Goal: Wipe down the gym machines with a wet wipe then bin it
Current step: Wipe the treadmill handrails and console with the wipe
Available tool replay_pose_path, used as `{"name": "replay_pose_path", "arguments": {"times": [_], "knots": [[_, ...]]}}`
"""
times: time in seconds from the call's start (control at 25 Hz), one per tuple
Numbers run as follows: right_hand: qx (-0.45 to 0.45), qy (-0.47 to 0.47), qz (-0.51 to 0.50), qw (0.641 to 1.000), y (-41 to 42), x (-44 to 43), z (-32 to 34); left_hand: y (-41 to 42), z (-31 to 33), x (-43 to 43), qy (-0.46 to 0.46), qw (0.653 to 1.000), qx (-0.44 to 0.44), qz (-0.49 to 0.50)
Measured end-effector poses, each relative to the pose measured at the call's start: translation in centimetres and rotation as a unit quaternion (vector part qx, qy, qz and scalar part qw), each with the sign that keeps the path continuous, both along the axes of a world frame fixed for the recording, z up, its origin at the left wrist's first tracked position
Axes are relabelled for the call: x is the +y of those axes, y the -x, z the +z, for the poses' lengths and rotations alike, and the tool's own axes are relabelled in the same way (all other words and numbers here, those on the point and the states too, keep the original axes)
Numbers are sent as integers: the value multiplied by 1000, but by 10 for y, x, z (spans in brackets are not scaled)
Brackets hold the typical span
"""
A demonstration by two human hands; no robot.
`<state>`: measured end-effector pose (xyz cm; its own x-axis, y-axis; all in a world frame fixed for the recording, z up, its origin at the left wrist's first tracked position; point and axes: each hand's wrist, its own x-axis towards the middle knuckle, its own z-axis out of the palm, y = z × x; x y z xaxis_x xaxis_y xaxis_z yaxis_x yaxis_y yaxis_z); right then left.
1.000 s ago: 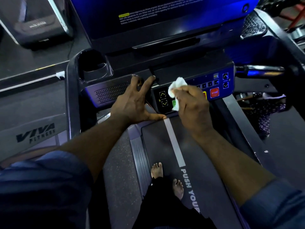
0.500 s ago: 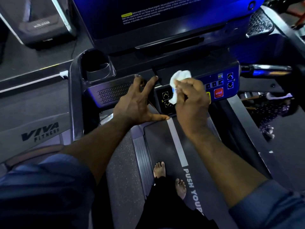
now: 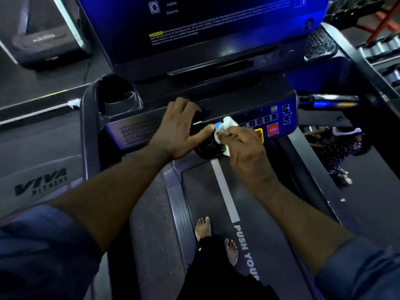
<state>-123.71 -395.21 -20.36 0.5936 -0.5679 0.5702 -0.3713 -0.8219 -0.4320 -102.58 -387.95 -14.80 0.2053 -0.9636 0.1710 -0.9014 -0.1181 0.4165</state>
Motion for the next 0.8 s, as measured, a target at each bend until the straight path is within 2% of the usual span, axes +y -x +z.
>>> {"name": "replay_pose_path", "arguments": {"times": [0.04, 0.08, 0.12, 0.2, 0.24, 0.28, 0.36, 0.4, 0.44, 0.56, 0.6, 0.68, 0.8], "knots": [[23, 21, 31, 999, 10, -8, 0, 2, 4, -9, -1, 1000, -11, -4], [23, 23, 11, 999, 17, -21, 2, 5, 9, -17, -6, 1000, -30, -6], [0, -2, -52, 999, 22, -34, 5, 7, 11, -25, -11, 999, -46, -2], [-88, -98, -187, 974, 19, -46, 20, 12, 12, -38, -4, 997, -76, 8], [-99, -122, -198, 968, 11, -44, 22, 14, 13, -46, -1, 996, -87, 10], [-74, -112, -176, 975, 4, -34, 18, 17, 13, -54, -5, 996, -87, 12], [2, -14, -44, 999, 11, -21, 4, 24, 16, -71, -16, 999, -51, 7], [38, 23, 2, 999, 23, -29, 2, 29, 16, -78, -20, 999, -35, 1], [50, 38, 0, 998, 34, -44, 5, 33, 14, -84, -22, 999, -38, -4], [-15, 26, -167, 985, 45, -83, 17, 40, 9, -89, -47, 993, -108, -25], [-26, 30, -172, 984, 42, -87, 17, 42, 6, -89, -52, 990, -130, -31], [2, 45, -108, 993, 41, -75, 3, 42, 7, -87, -55, 986, -157, -29], [24, 20, -94, 995, 68, -47, -18, 45, 11, -88, -77, 986, -146, -27]]}}
